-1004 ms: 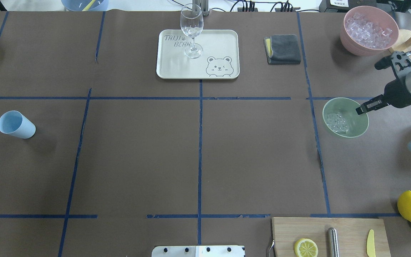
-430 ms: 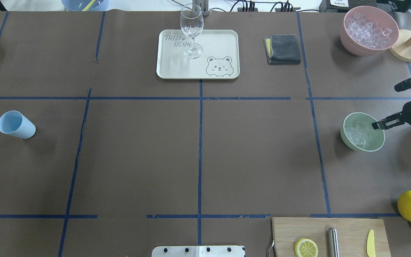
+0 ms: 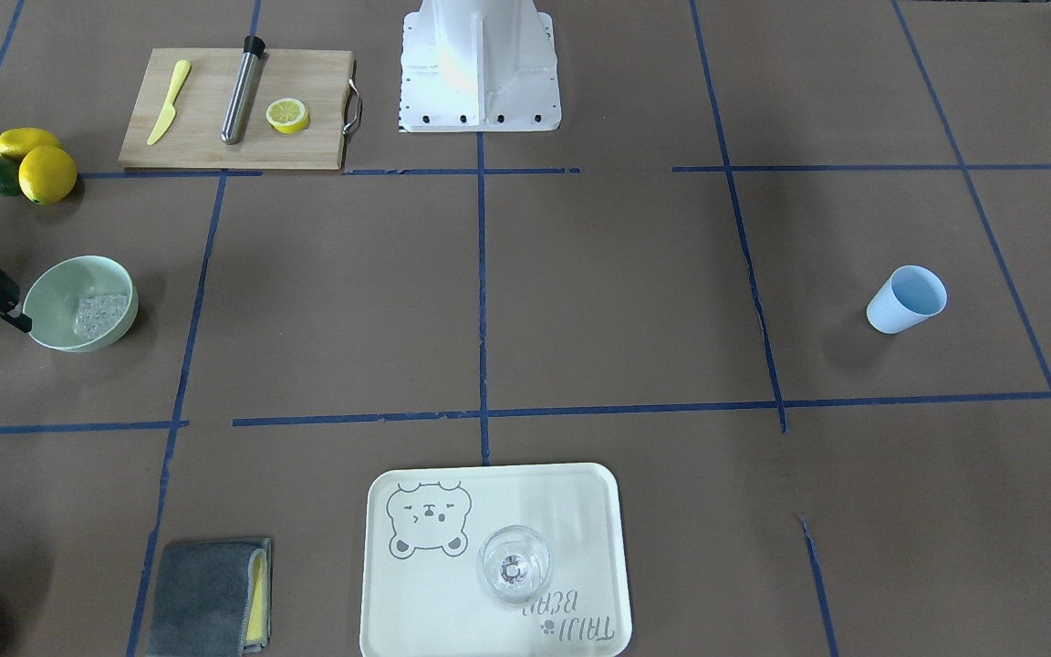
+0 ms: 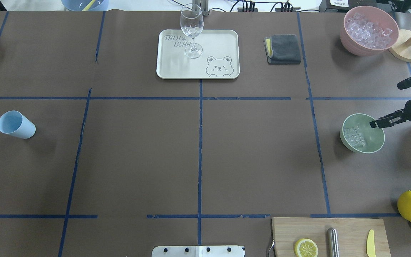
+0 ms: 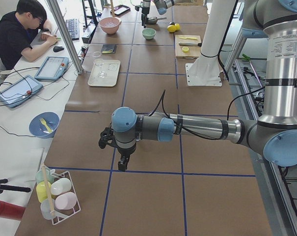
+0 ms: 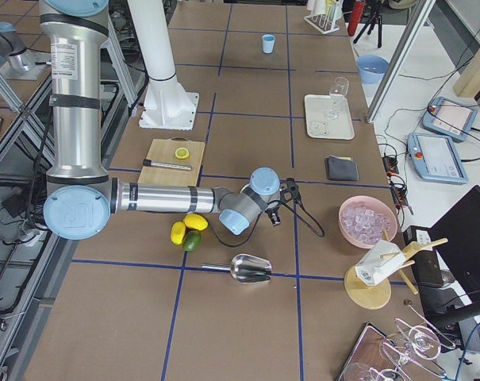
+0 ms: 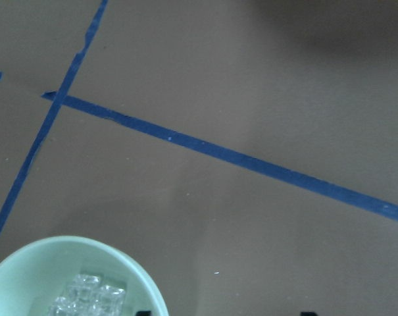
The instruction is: Pour ice into bowl
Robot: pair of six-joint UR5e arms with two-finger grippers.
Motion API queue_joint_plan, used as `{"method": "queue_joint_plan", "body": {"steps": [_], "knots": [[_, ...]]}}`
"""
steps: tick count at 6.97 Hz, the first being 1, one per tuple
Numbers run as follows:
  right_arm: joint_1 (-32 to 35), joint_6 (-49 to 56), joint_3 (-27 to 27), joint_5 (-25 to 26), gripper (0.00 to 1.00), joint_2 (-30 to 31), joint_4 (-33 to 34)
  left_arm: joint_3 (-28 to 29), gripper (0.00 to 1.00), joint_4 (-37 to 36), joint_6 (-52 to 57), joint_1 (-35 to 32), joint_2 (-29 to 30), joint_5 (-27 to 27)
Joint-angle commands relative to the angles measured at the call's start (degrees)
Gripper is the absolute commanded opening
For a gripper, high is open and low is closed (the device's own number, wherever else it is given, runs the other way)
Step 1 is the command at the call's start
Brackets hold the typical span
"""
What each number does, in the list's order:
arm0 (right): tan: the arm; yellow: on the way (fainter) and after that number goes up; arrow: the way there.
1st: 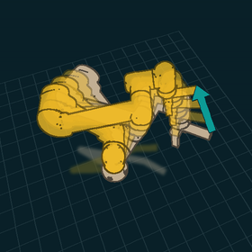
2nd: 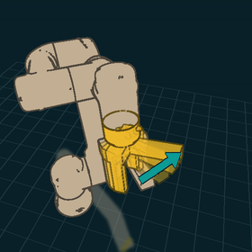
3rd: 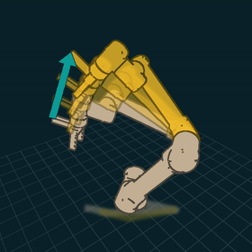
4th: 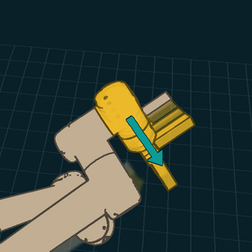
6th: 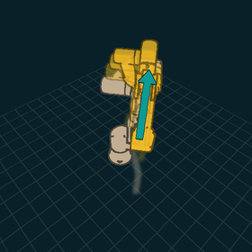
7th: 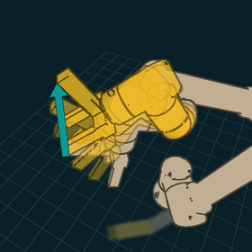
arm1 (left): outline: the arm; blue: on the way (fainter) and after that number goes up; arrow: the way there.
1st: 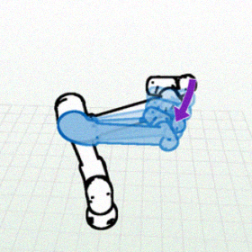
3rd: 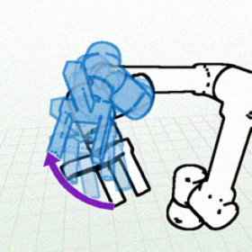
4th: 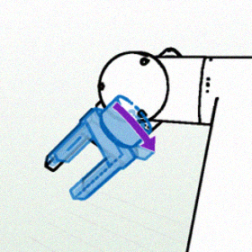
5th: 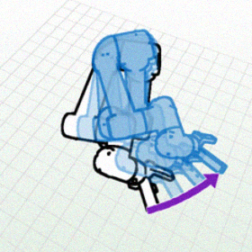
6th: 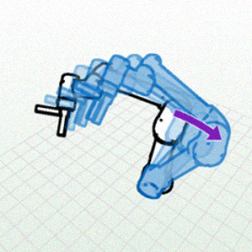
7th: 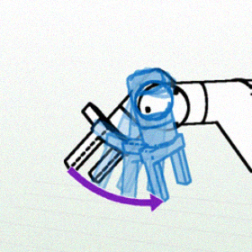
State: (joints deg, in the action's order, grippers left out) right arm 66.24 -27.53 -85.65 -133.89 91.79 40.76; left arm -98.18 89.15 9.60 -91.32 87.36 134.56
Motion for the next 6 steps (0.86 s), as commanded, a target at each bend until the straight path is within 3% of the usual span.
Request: {"method": "queue_joint_plan", "body": {"steps": [1,4,6], "knots": [[7.54,5.17,-0.22,0.55,1.00,0.22,5.44,0.00,1.00,-0.12,0.07,0.00,0.00,0.00],[21.77,29.50,-1.87,0.12,1.00,0.23,28.24,-0.08,1.00,0.06,0.16,0.00,0.00,0.00],[26.02,29.82,-10.29,0.39,1.00,1.46,48.59,-0.09,1.00,0.15,0.16,0.00,0.00,0.00]]}}
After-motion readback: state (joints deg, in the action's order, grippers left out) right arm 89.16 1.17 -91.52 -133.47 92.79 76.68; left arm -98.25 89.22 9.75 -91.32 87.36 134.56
